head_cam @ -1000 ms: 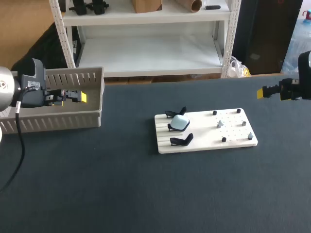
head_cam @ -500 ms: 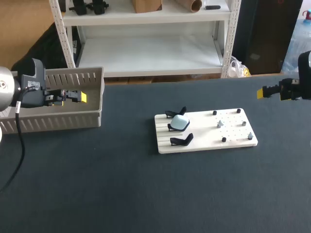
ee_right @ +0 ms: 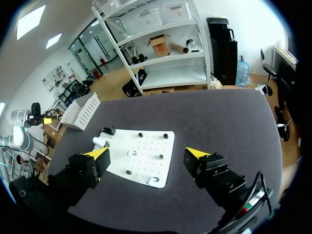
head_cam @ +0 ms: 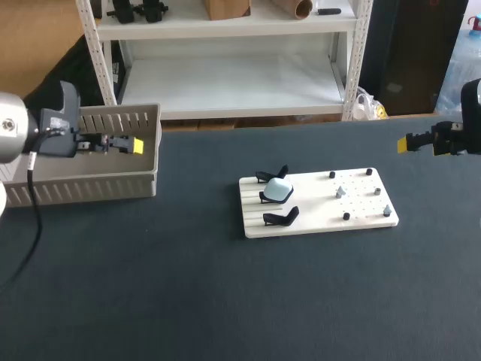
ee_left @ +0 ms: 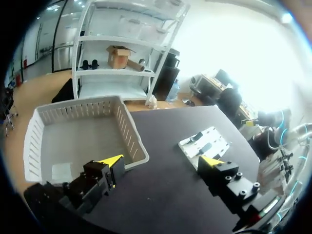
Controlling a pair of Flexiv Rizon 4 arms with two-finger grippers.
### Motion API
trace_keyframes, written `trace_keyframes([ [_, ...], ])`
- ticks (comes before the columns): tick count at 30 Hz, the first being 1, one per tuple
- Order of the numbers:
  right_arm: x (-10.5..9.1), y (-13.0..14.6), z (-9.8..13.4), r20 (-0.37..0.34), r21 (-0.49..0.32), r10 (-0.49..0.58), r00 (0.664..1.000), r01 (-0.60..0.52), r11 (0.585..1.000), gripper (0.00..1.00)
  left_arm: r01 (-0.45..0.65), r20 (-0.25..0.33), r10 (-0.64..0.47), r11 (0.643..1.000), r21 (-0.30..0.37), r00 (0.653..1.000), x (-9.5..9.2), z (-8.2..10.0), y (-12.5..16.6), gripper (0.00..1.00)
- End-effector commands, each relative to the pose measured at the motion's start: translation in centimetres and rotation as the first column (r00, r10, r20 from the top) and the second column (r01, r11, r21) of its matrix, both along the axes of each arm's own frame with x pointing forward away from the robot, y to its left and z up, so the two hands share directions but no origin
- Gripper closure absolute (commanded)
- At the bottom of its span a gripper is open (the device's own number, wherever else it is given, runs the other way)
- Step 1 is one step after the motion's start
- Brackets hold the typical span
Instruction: Pick up each earbud case from the left stands, insert the matching earbuds, close the lid, and place the case in the box.
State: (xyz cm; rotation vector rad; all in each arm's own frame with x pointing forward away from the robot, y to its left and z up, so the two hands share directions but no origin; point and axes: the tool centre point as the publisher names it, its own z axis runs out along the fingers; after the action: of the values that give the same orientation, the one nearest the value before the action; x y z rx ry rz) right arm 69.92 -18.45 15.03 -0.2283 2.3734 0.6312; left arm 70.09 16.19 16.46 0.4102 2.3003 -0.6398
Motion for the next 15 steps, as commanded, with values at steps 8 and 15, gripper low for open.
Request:
trace_keyframes([
  [8,0.1,-0.1,0.0,0.0,0.003,0.004,1.0,-0.004,1.0,0.0,0.346,0.198,-0.352,0.936,0.067,0.915,0.7,0.8,-3.3,0.0],
  [15,0.1,-0.1,0.0,0.0,0.003,0.004,1.0,-0.004,1.0,0.0,0.522,0.256,-0.53,0.847,0.104,0.809,0.8,0.4,-5.6,0.0],
])
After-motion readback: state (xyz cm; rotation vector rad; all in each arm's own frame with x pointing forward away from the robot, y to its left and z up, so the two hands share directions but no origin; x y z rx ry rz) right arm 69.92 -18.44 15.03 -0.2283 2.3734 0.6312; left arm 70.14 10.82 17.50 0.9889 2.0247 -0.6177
